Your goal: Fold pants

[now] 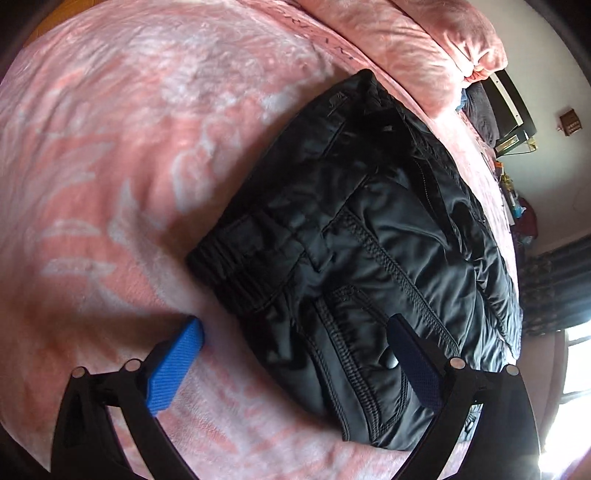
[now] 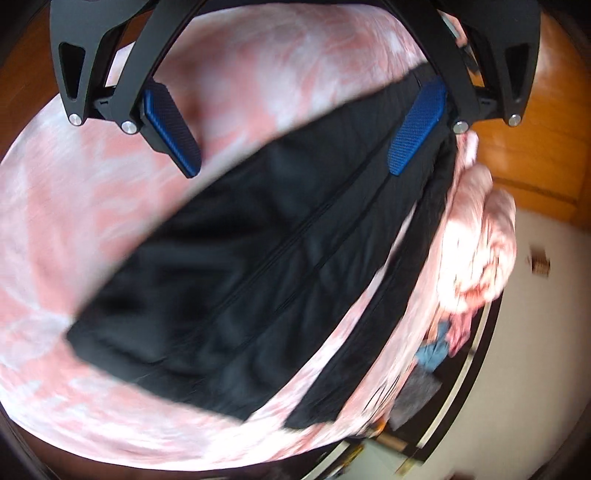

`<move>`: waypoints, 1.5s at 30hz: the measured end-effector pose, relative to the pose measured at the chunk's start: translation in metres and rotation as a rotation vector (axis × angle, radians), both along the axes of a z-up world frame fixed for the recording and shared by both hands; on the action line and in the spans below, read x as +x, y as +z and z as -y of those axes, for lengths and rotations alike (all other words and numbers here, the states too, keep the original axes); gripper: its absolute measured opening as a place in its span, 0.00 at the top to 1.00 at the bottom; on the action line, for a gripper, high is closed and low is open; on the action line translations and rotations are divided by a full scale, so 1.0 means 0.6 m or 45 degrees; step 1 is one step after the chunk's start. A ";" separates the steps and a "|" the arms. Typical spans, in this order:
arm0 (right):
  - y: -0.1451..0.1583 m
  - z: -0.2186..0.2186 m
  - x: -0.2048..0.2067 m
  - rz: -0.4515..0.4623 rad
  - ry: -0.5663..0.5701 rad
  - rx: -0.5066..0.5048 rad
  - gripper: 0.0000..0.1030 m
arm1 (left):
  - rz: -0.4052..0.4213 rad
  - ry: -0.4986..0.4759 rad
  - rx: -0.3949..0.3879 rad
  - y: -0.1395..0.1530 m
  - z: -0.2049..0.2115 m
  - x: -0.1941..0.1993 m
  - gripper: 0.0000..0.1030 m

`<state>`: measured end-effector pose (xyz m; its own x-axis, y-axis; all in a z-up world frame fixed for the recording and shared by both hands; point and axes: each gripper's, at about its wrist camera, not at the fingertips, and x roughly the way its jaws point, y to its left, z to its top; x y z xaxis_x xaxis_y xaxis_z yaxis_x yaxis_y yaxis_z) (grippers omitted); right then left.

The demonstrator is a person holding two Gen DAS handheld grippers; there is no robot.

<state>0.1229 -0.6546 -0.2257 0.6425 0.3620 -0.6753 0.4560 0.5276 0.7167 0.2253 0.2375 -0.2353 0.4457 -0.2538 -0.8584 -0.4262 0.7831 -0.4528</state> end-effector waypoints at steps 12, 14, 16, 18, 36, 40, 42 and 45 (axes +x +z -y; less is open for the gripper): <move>-0.026 0.128 0.005 0.139 -0.202 0.104 0.36 | 0.011 0.091 0.016 0.000 0.004 -0.007 0.64; -0.037 0.126 0.018 0.100 -0.163 0.140 0.82 | 0.034 0.094 -0.006 0.009 0.009 -0.011 0.84; -0.035 0.122 0.017 0.078 -0.156 0.117 0.89 | 0.057 0.130 -0.006 0.026 0.009 -0.018 0.90; -0.019 0.115 0.012 0.099 -0.148 0.106 0.91 | 0.094 0.178 -0.011 0.050 0.003 -0.031 0.91; -0.010 0.053 -0.025 -0.104 0.072 -0.050 0.56 | -0.003 0.343 -0.061 0.035 -0.096 -0.128 0.65; 0.065 0.090 -0.024 -0.135 0.088 -0.271 0.38 | 0.063 0.321 0.127 0.127 -0.121 -0.131 0.27; 0.105 0.103 0.008 -0.118 0.132 -0.321 0.38 | 0.116 0.253 0.173 0.163 -0.132 -0.100 0.16; 0.153 0.095 0.091 -0.051 0.209 -0.309 0.12 | 0.213 0.089 0.178 0.207 -0.142 -0.006 0.07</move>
